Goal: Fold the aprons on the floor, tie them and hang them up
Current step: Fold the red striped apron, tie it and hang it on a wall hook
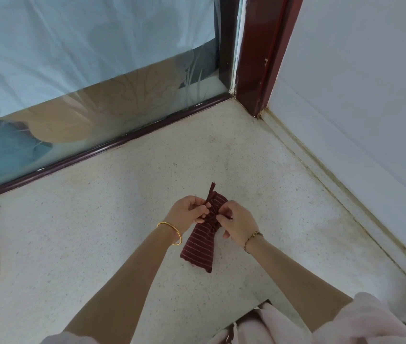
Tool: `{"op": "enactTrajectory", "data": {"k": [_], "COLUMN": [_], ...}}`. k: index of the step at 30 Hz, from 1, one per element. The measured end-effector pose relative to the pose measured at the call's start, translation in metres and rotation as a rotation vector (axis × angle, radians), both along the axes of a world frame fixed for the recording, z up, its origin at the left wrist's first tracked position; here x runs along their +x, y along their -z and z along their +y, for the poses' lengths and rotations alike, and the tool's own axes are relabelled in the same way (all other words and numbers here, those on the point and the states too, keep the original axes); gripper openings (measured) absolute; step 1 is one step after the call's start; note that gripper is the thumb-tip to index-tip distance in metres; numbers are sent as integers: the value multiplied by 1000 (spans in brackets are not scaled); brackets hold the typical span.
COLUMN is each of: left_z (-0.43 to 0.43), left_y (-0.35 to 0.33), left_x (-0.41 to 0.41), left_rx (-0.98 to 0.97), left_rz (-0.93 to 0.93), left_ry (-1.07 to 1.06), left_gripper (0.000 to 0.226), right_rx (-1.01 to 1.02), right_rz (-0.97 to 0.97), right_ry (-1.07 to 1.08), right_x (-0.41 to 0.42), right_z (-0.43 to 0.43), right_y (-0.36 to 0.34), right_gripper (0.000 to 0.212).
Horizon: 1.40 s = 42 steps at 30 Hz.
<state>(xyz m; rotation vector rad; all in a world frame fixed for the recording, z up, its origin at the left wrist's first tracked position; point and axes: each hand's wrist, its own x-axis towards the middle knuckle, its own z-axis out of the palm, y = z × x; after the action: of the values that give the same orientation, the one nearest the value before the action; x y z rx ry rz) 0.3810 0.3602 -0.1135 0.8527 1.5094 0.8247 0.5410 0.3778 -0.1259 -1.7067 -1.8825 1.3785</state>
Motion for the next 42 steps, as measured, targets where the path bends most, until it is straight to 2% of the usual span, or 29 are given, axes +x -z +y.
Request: {"op": "enactTrajectory", "data": {"k": [6,12,14,17,19,21,25,28,30,31,33,35,37,40,42], "left_z": [0,4,2,0,3,5,9,8,5,4,4,6,7,5,3], "left_y": [-3,-8,-9,-11,-12,-17,-25,-21,-18,-15,-13,-13,-13,-13,-11], "left_x": [3,10,10,9,9,12,19,15,14,13,11,10,10,12,12], "left_rx": [-16,22,74,97,84,47,85,76,66,76,110,146,155,131,115], "left_rz": [97,122,219,361,457,539,725,685,588,556,537,526,525,537,518], "left_ry": [-27,-70,-42,65,170,301,545,459,378,352,350,379,393,341,269], "left_gripper": [17,14,14,17,7,10,12,12,7,7,8,8,8,4,17], "right_rx": [90,95,64,90,131,152,86,52,-29,-40,45,128,156,208,250], "right_rz": [-150,-143,-53,66,76,90,199,293,360,339,163,5,-74,-142,-178], "right_ry": [-127,-90,-70,-39,-56,-63,-24,61,171,161,-12,-187,-216,-195,-207], "right_x": [-2,2,5,7,4,-2,-10,-10,-7,-5,-2,-1,-1,0,0], "right_z": [7,17,14,14,16,17,17,17,18,19,17,14,12,12,13], "right_y": [-1,-2,-5,-12,-19,-26,-31,-32,-30,-27,-18,-10,-7,-9,-10], "right_gripper": [16,13,5,15,18,21,11,2,10,16,23,16,9,12,11]}}
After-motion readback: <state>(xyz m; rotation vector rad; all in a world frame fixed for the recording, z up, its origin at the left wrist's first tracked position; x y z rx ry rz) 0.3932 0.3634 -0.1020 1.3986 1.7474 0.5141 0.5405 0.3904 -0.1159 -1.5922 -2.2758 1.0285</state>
